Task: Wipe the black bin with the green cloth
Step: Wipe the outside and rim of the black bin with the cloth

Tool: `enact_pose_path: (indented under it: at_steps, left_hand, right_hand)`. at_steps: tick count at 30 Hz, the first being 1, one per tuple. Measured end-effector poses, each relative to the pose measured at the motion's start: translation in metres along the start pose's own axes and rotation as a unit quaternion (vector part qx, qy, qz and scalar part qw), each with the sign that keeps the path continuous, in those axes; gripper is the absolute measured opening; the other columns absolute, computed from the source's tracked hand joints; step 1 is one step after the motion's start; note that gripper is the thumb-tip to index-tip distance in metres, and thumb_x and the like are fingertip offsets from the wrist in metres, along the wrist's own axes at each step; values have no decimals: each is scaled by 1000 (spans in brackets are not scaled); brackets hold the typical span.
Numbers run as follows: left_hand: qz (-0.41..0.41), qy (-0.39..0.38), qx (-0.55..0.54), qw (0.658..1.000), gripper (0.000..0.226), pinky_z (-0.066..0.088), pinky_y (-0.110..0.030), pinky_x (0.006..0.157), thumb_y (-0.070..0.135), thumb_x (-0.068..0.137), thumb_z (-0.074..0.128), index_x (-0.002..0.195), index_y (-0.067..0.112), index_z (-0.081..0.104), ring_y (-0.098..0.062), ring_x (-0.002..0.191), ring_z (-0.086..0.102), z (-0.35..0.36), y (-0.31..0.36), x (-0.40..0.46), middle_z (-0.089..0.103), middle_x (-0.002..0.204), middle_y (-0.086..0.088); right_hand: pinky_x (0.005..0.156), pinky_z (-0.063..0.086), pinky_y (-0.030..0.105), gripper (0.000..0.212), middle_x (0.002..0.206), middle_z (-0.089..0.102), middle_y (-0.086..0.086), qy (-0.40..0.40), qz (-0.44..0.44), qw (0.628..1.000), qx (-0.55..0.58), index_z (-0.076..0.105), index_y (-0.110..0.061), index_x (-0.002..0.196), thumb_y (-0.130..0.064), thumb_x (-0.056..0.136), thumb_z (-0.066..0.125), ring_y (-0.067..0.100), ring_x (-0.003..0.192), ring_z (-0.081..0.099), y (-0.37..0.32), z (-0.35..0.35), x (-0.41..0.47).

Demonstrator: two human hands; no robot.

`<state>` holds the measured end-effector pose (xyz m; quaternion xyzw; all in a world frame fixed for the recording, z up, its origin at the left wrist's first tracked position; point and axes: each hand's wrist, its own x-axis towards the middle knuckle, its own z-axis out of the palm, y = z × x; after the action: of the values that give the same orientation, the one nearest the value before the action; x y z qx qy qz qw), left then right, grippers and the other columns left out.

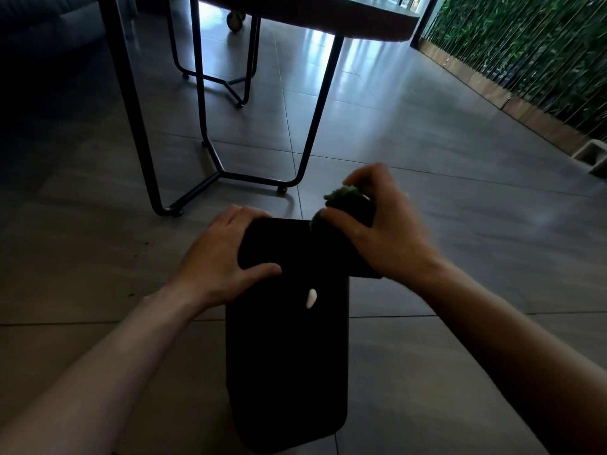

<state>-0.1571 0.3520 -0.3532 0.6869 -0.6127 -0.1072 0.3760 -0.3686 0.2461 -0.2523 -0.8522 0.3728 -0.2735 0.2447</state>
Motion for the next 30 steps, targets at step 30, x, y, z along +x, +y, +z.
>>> enact_pose_path:
  at_steps: [30]
  left_hand:
    - [20,2,-20,1000,70,52,-40,98,63,62,75,123,37,52,-11,114,57,0,-15,13,54,119,15]
  right_hand:
    - [108,46,54,62,162,42,9,-20,-216,962,-168,40,-16,153,-18,94,60,36,145,44,79,67,-59]
